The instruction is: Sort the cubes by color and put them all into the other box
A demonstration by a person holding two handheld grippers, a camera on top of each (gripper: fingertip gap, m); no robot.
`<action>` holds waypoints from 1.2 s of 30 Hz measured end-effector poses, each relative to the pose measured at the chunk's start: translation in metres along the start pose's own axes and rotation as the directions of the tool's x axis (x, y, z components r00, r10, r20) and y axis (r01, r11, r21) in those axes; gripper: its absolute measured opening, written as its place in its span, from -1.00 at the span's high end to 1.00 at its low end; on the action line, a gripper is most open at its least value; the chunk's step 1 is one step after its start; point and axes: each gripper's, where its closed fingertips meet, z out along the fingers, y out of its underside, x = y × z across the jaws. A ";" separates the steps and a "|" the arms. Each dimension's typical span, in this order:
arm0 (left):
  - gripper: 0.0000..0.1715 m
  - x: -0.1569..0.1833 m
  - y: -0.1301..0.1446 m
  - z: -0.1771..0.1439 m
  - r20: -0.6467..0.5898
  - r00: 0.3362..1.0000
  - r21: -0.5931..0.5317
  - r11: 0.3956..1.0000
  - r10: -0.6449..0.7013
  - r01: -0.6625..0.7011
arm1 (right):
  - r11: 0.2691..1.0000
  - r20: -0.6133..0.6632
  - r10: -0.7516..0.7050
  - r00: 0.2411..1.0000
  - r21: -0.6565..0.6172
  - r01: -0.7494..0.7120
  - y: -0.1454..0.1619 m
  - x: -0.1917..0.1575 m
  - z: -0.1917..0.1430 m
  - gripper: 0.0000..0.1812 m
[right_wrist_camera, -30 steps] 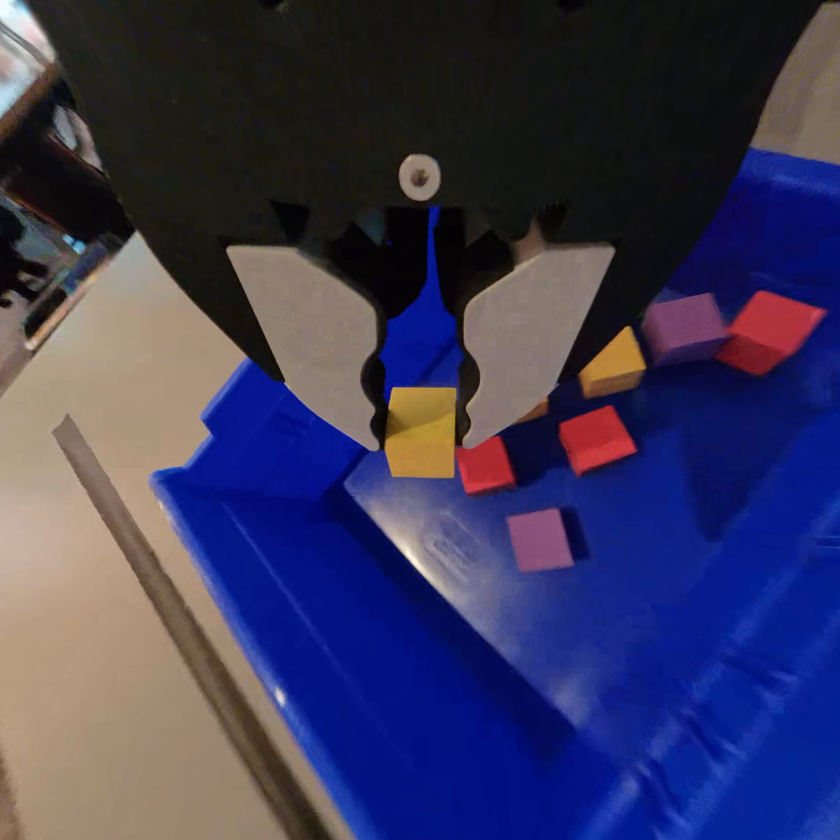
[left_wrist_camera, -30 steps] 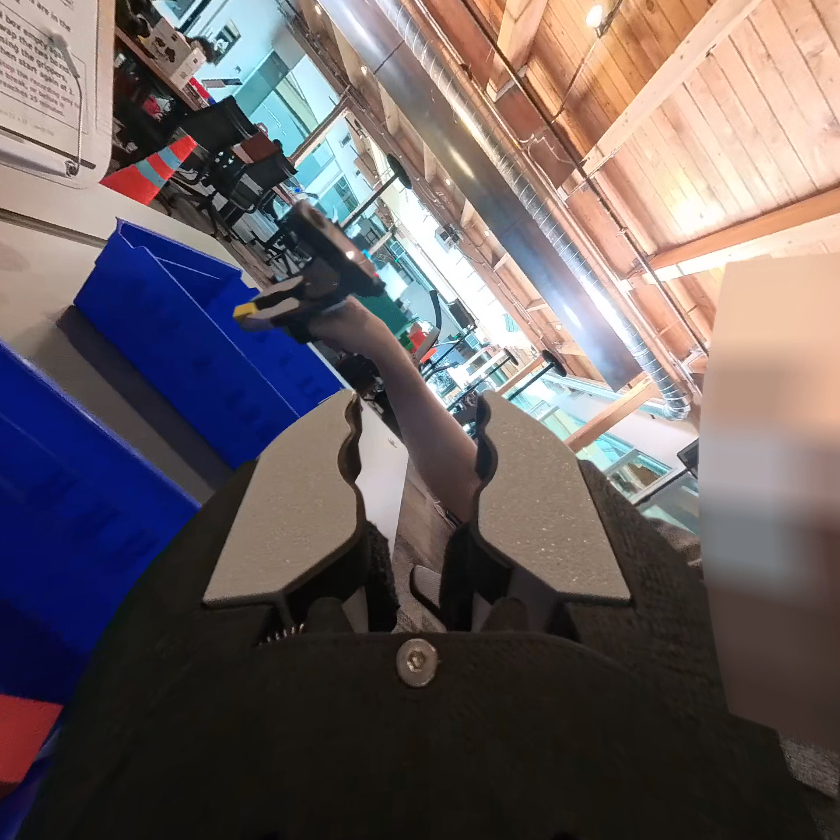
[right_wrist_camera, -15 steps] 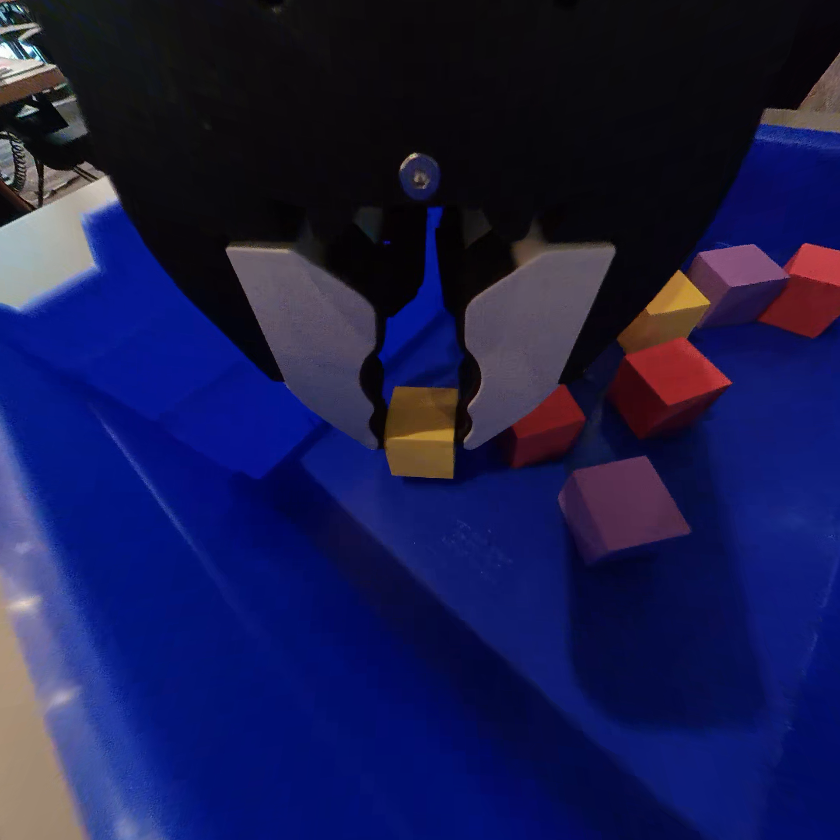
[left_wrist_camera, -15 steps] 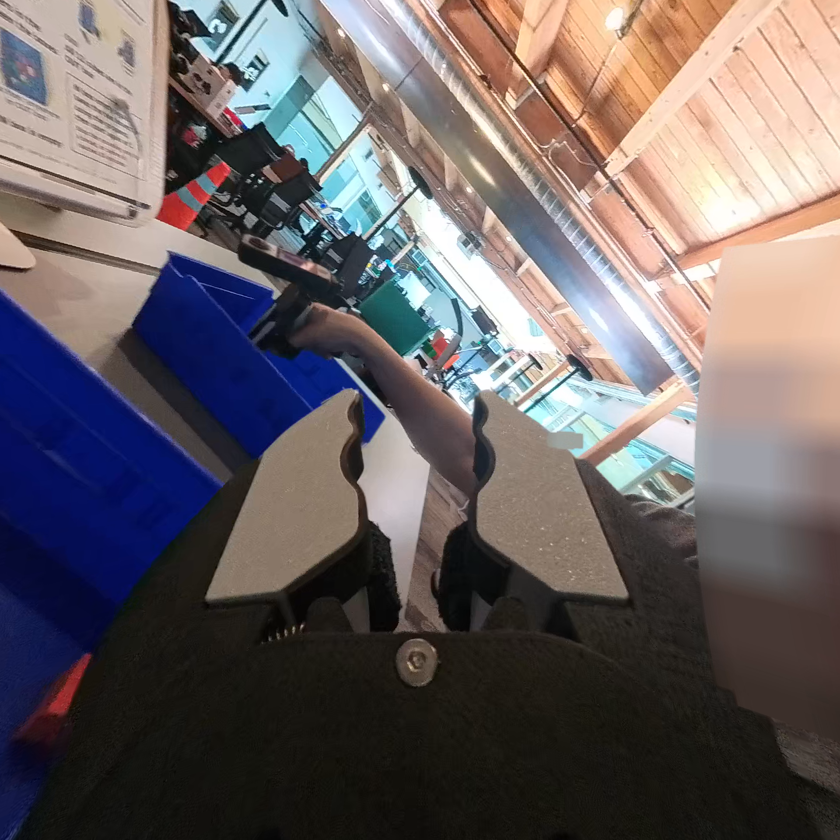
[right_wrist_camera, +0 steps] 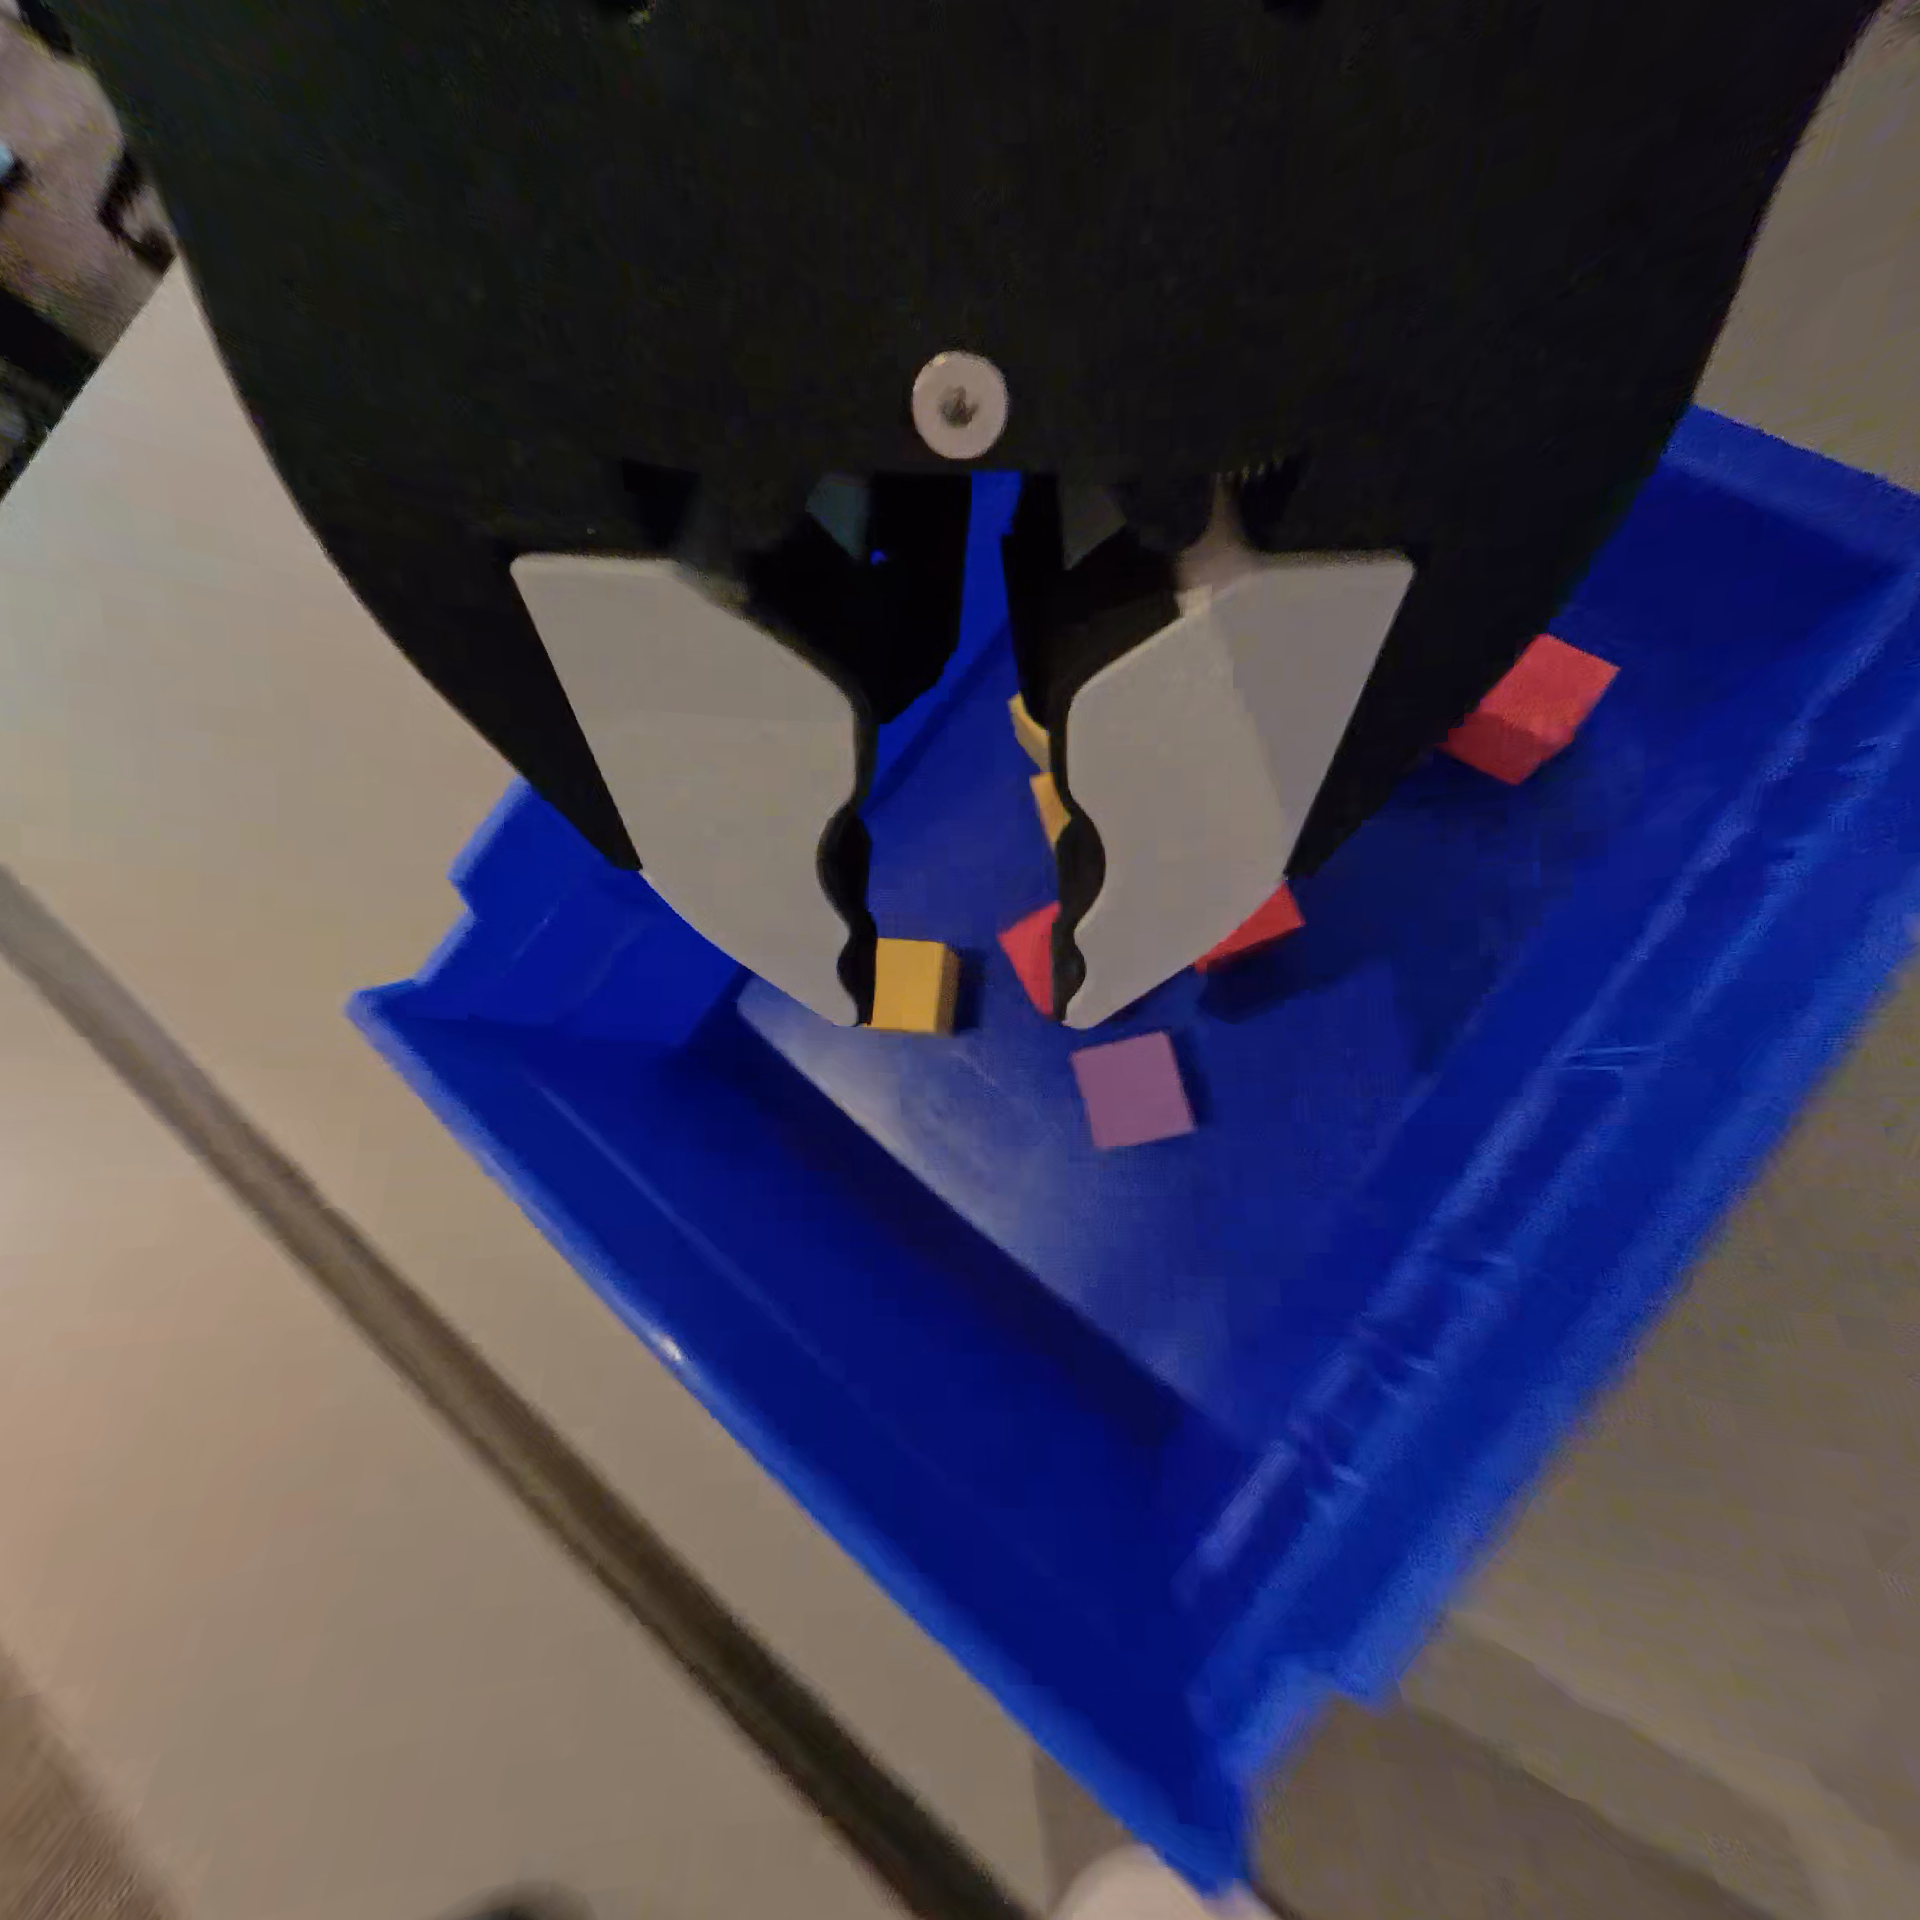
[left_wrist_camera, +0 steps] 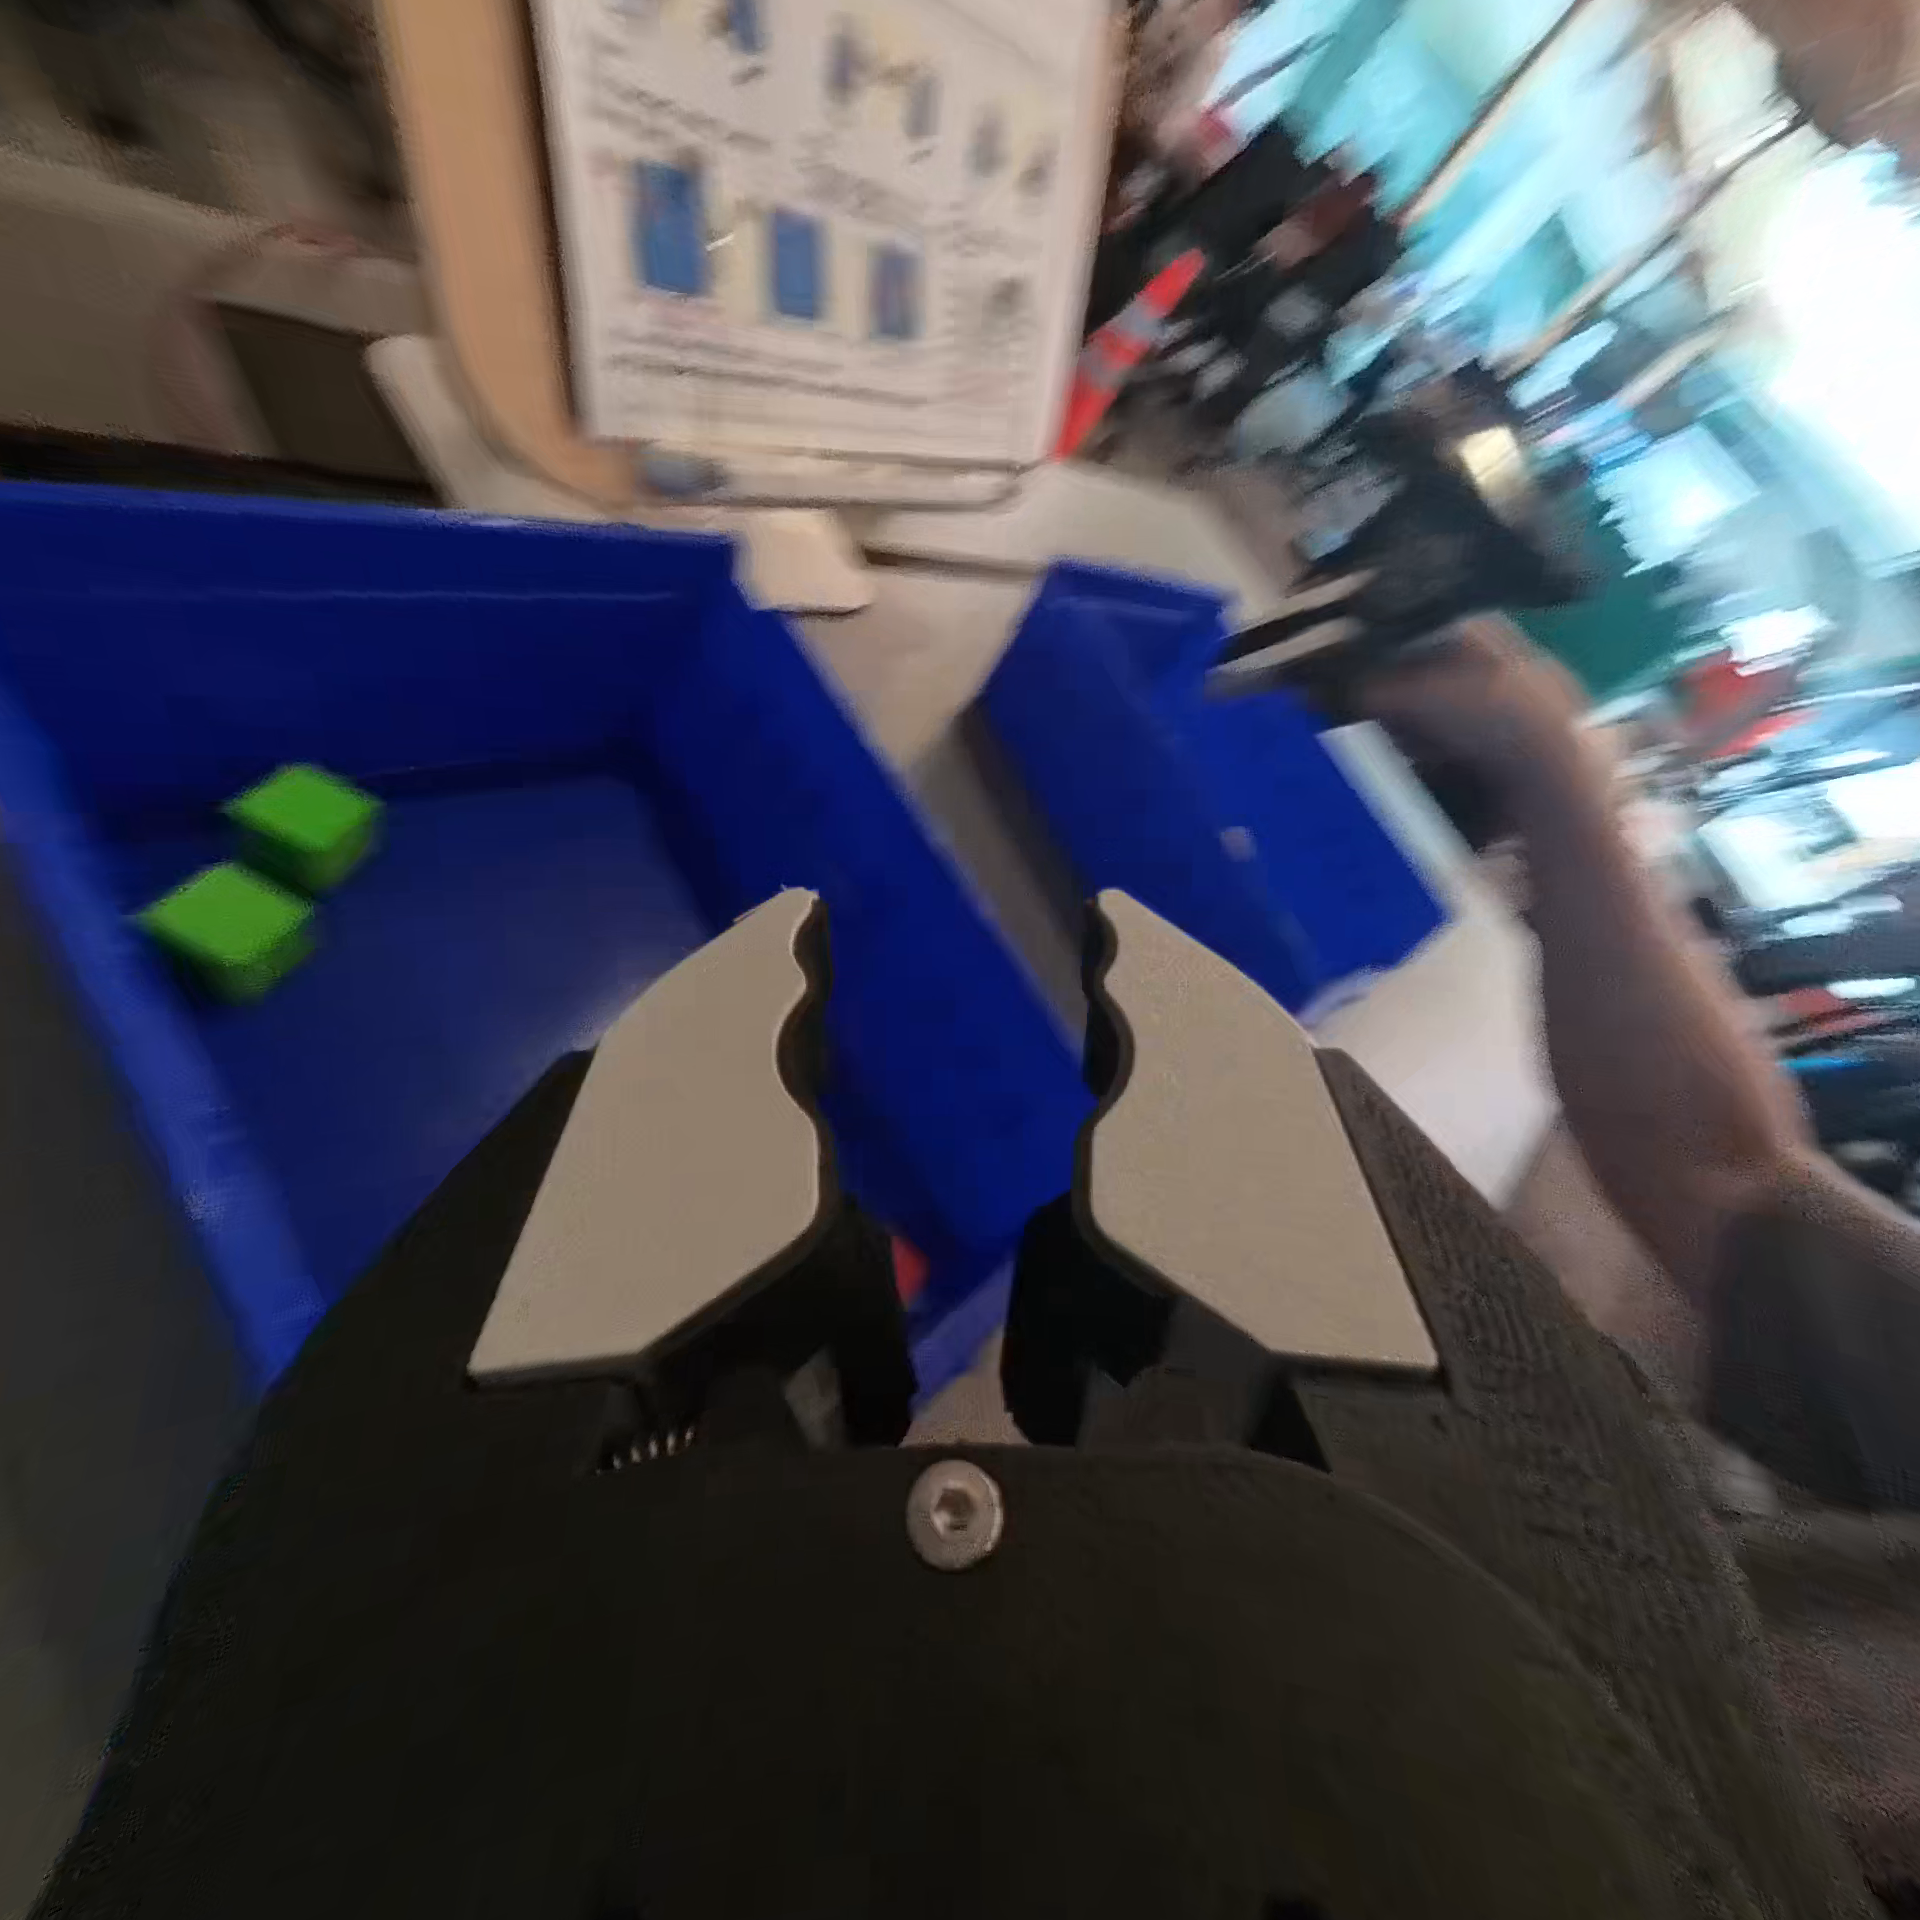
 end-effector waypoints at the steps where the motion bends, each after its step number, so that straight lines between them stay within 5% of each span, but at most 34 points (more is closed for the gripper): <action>1: 0.44 -0.013 0.001 0.007 0.089 0.995 -0.054 0.998 0.039 -0.034 | 0.998 -0.015 -0.014 1.000 0.063 0.015 -0.005 -0.010 -0.012 0.66; 4: 0.43 -0.050 0.007 0.034 0.269 0.940 -0.285 0.950 0.209 -0.130 | 0.975 -0.049 -0.081 0.995 0.203 0.090 -0.010 -0.044 -0.039 0.70; 7: 0.43 -0.089 0.005 0.059 0.347 0.845 -0.532 0.827 0.407 -0.181 | 0.949 -0.055 -0.122 0.991 0.286 0.133 -0.004 -0.072 -0.051 0.73; 12: 0.43 -0.132 0.015 0.088 0.385 0.818 -0.741 0.672 0.426 -0.001 | 0.930 -0.043 -0.161 0.986 0.327 0.166 0.012 -0.097 -0.048 0.75; 18: 0.40 -0.167 0.033 0.104 0.497 0.798 -0.756 0.621 0.342 0.205 | 0.903 -0.042 -0.193 0.980 0.384 0.194 0.021 -0.112 -0.056 0.76; 32: 0.41 -0.195 0.044 0.115 0.532 0.773 -0.748 0.619 0.347 0.238 | 0.847 -0.097 -0.237 0.967 0.467 0.254 0.026 -0.128 -0.089 0.79; 36: 0.56 -0.200 0.046 0.113 0.532 0.771 -0.747 0.623 0.350 0.232 | 0.837 -0.111 -0.250 0.962 0.475 0.272 0.026 -0.134 -0.096 0.79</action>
